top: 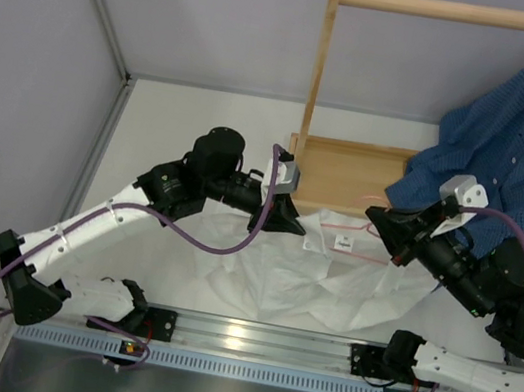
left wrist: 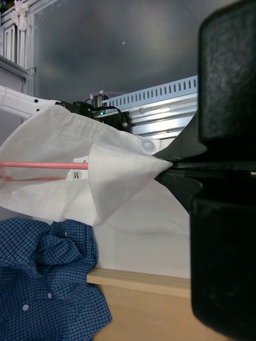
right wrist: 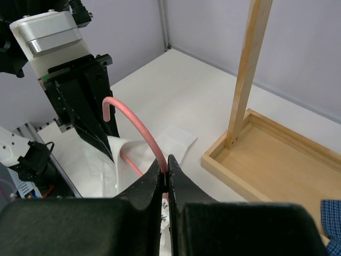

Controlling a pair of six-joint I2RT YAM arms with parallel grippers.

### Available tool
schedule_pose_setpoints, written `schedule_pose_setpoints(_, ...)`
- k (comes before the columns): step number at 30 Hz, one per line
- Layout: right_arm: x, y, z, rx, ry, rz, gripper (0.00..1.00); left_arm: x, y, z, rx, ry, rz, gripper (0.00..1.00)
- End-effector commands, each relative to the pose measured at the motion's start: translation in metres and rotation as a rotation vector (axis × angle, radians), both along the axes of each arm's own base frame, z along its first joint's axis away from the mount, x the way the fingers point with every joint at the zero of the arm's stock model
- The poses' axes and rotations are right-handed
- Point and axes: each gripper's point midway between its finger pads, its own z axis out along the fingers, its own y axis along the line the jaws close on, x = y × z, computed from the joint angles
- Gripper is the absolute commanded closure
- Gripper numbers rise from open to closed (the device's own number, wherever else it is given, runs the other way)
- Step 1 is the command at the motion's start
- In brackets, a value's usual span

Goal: Place the shirt on the hanger

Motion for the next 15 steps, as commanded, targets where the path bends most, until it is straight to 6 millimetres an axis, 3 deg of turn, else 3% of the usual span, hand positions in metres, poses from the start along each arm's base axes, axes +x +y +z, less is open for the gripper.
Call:
schedule_pose_setpoints(1, 0.008, -0.008, 0.036, 0.132, -0.033, -0.07, 1.0, -0.012, 0.001, 0.023, -0.081, -0.075, -0.07, 1.0)
schedule_pose_setpoints(2, 0.008, -0.01, 0.035, 0.136, -0.033, -0.074, 0.99, -0.017, 0.002, 0.025, -0.09, -0.082, -0.088, 1.0)
schedule_pose_setpoints(6, -0.002, -0.011, 0.031, 0.13, -0.047, -0.017, 0.66, -0.032, 0.01, 0.04, -0.116, -0.096, -0.145, 1.0)
schedule_pose_setpoints(9, -0.007, -0.022, 0.024, 0.106, -0.062, -0.012, 0.23, -0.039, 0.015, 0.045, -0.095, -0.083, -0.18, 1.0)
schedule_pose_setpoints(11, -0.013, -0.041, 0.022, 0.088, -0.069, -0.025, 0.21, -0.043, 0.019, 0.042, -0.067, -0.068, -0.198, 1.0)
schedule_pose_setpoints(13, -0.021, -0.055, 0.02, 0.055, -0.09, -0.012, 0.25, -0.047, 0.024, 0.046, -0.067, -0.07, -0.22, 1.0)
schedule_pose_setpoints(14, -0.03, -0.068, 0.013, 0.018, -0.084, 0.009, 0.26, -0.049, 0.026, 0.047, -0.066, -0.065, -0.224, 1.0)
schedule_pose_setpoints(15, -0.04, -0.069, 0.007, -0.007, -0.074, 0.061, 0.27, -0.052, 0.029, 0.049, -0.066, -0.064, -0.226, 1.0)
